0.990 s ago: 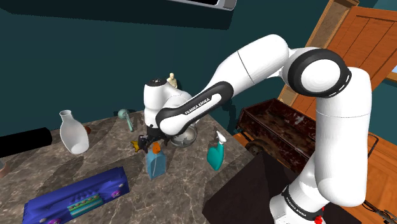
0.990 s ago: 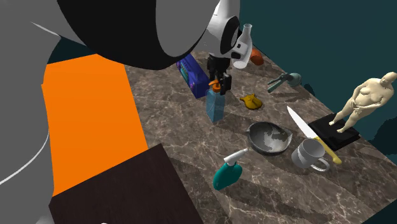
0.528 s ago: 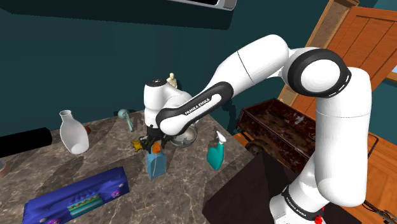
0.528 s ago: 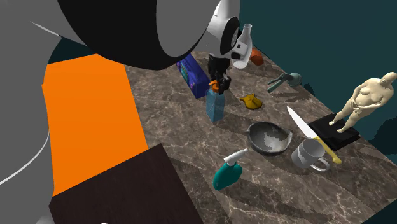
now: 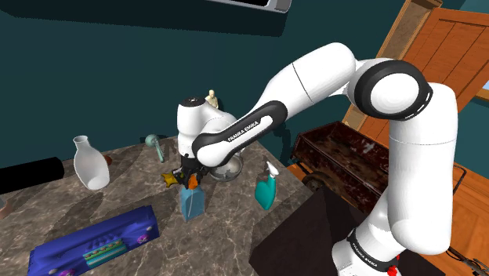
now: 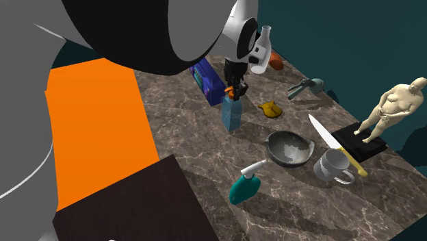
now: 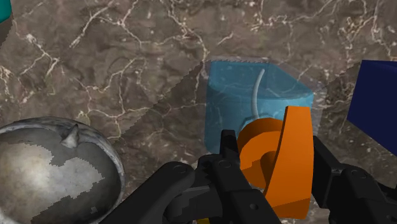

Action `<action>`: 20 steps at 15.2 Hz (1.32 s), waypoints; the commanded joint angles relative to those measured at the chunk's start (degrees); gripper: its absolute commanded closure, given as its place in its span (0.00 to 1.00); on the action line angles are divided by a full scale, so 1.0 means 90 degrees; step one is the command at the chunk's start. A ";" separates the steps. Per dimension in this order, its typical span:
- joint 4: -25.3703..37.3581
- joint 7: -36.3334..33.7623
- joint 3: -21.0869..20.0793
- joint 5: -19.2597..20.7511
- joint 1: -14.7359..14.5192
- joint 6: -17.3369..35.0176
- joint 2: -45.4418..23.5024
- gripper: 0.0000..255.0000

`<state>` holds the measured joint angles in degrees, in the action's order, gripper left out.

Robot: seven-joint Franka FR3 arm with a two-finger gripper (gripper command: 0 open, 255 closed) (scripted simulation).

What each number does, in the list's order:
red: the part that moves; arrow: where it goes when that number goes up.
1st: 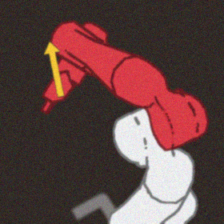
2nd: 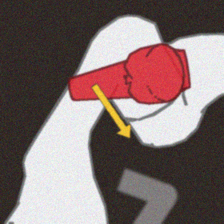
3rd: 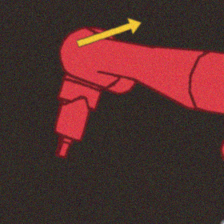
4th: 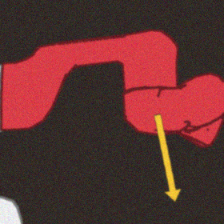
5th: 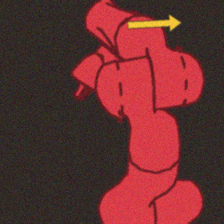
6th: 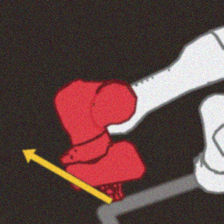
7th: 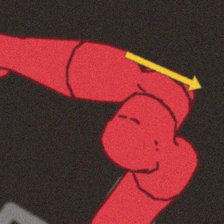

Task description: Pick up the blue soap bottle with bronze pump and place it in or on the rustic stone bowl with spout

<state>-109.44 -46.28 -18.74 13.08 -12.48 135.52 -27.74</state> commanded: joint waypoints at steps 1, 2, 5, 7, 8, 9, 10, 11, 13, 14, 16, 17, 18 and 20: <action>-0.0003 0.0000 0.0000 0.0000 0.0000 0.0002 -0.0001 1.00; 0.0003 0.0018 -0.0018 -0.0027 0.0013 -0.0060 0.0058 1.00; 0.0033 0.0072 -0.0068 -0.0109 0.0049 -0.0251 0.0227 1.00; 0.0059 0.0107 -0.0099 -0.0162 0.0071 -0.0381 0.0336 1.00; 0.0074 0.0124 -0.0113 -0.0188 0.0081 -0.0446 0.0389 1.00; 0.0091 0.0141 -0.0128 -0.0214 0.0091 -0.0512 0.0441 1.00; 0.0109 0.0158 -0.0141 -0.0240 0.0101 -0.0579 0.0493 1.00; 0.0129 0.0175 -0.0154 -0.0265 0.0110 -0.0646 0.0543 1.00; 0.0172 0.0208 -0.0179 -0.0315 0.0128 -0.0781 0.0641 1.00; 0.0196 0.0224 -0.0191 -0.0339 0.0136 -0.0850 0.0689 1.00; 0.0248 0.0255 -0.0213 -0.0387 0.0151 -0.0988 0.0781 1.00; 0.0277 0.0270 -0.0223 -0.0409 0.0158 -0.1058 0.0826 1.00; 0.0306 0.0285 -0.0232 -0.0432 0.0165 -0.1128 0.0870 1.00; 0.0370 0.0314 -0.0251 -0.0475 0.0178 -0.1270 0.0954 1.00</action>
<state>-106.51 -43.54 -20.90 8.98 -10.89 124.79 -19.47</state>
